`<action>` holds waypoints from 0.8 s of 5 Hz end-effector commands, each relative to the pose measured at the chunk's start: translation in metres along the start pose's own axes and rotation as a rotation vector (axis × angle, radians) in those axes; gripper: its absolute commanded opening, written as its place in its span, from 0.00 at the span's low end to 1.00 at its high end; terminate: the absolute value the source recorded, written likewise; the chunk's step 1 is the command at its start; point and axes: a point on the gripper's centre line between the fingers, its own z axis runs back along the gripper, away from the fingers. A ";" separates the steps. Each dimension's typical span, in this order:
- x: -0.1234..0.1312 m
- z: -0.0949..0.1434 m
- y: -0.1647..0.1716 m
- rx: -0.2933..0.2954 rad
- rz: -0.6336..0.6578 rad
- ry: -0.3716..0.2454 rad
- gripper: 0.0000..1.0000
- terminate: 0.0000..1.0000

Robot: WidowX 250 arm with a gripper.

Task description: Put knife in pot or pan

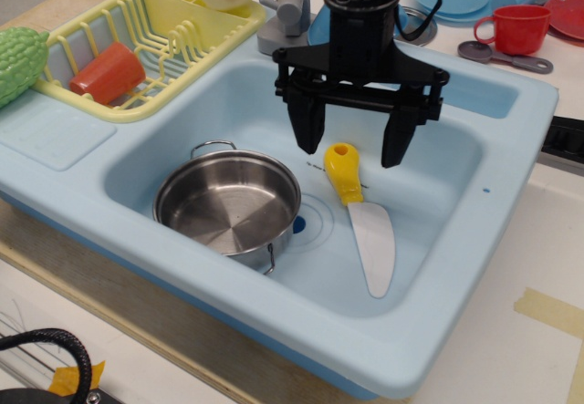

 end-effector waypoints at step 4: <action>0.017 -0.029 0.009 -0.073 -0.009 0.036 1.00 0.00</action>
